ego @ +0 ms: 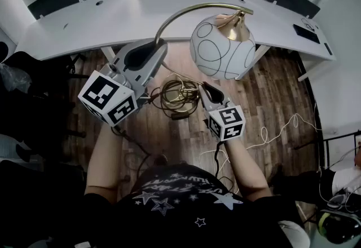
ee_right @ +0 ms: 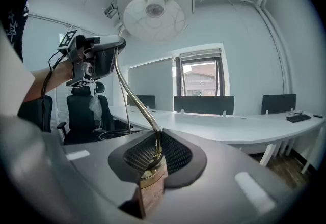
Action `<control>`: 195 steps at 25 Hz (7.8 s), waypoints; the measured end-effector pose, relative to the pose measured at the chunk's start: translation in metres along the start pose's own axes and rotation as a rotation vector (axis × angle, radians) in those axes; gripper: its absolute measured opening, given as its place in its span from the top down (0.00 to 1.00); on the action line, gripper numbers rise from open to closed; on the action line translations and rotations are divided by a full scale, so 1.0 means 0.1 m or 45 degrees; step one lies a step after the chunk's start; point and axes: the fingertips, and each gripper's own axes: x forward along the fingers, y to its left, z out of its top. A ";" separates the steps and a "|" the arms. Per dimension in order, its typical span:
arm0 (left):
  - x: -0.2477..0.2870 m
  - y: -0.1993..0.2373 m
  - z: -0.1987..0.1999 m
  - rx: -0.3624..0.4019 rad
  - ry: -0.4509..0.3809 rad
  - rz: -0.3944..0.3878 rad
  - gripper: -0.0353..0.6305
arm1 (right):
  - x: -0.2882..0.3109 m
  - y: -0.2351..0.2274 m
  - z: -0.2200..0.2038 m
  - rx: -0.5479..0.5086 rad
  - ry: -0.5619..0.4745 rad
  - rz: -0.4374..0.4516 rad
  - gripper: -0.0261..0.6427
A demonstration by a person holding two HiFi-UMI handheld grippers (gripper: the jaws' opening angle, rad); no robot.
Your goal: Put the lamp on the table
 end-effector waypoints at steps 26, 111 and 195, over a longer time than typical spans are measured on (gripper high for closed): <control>-0.36 0.08 0.10 -0.013 -0.032 0.017 0.89 | -0.03 0.34 0.09 -0.001 0.007 -0.012 0.90; 2.23 4.17 -0.98 -0.029 0.033 -0.060 0.89 | 4.20 -1.81 0.60 0.018 0.132 -0.085 0.90; 0.38 7.48 -1.91 -0.010 0.270 0.197 0.89 | 7.74 0.13 0.43 -0.047 0.372 0.218 0.90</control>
